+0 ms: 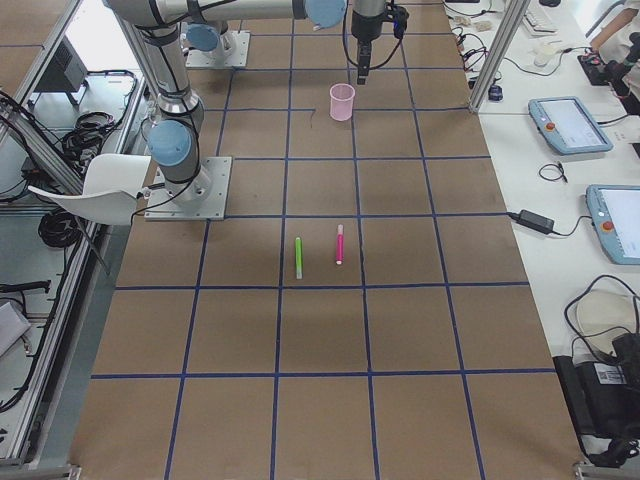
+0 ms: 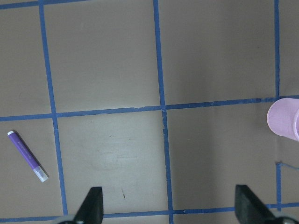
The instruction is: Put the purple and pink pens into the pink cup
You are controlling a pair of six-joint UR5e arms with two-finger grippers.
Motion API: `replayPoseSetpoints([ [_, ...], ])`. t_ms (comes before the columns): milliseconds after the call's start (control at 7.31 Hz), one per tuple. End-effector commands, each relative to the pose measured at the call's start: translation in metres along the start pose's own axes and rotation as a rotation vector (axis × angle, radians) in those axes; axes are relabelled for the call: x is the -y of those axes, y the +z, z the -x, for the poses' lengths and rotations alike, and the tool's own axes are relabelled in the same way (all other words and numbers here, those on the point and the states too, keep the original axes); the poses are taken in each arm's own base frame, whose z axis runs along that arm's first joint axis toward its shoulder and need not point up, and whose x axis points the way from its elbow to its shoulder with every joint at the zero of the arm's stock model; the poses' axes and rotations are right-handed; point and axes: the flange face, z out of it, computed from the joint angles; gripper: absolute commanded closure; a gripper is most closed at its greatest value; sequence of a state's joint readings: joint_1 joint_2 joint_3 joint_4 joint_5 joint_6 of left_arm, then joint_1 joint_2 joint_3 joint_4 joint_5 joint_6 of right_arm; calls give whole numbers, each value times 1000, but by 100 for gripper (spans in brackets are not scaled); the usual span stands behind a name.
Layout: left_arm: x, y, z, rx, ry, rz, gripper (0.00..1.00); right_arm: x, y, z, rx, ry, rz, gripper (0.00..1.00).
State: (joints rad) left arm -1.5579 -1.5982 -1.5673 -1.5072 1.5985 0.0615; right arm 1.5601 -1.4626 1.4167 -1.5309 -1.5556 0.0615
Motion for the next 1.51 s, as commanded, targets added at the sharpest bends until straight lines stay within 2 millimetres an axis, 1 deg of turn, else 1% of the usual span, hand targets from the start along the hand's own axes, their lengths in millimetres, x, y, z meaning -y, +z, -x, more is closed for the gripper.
replayPoseSetpoints([
  [0,-9,-4,9,1,-19,20,0,0,-1,0,0,0,-2,0],
  [137,-10,-3,10,-1,-19,22,0,1,-1,0,2,-2,-3,0],
  [274,-9,-1,15,-1,-29,25,0,2,-2,-1,0,3,-6,0],
  [547,-9,0,15,1,-29,25,0,3,-5,-6,17,17,-4,0],
  [684,-8,1,14,1,-27,22,0,3,-5,-11,20,-47,-3,0],
  [821,-9,-1,14,1,-28,19,0,3,-3,-16,8,-230,0,0],
  [958,-9,0,14,3,-28,21,0,5,-4,-32,1,-338,7,0],
  [1095,-10,-2,15,10,-28,17,0,11,0,-60,4,-434,18,0],
  [1232,-10,-2,15,8,-30,17,0,17,0,-99,6,-537,16,0],
  [1368,-8,-3,15,2,-30,7,0,20,1,-138,13,-605,16,0],
])
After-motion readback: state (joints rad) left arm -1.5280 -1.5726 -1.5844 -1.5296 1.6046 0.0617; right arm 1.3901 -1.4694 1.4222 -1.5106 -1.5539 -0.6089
